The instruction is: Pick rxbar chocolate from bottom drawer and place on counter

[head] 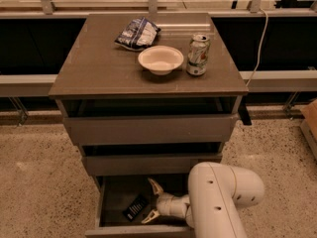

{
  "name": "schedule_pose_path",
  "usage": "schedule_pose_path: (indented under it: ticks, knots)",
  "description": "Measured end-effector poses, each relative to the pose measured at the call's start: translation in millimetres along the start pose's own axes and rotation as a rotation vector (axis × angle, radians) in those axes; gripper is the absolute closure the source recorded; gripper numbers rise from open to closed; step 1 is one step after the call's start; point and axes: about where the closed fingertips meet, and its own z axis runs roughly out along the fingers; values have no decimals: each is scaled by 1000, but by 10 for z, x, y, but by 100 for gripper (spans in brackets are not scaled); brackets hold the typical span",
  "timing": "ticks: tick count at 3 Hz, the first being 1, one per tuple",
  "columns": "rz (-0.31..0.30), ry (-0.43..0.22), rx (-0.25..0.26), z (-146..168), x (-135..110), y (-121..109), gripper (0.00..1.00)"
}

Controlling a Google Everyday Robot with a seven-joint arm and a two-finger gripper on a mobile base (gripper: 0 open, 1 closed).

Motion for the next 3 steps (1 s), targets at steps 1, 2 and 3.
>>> schedule_pose_path:
  ticks: [1,2,3]
  knots:
    - [0,0,0,0,0,0,0]
    - [63,-8,5,41,38,-65,0]
    - [198,4,8,122,119,-195,0]
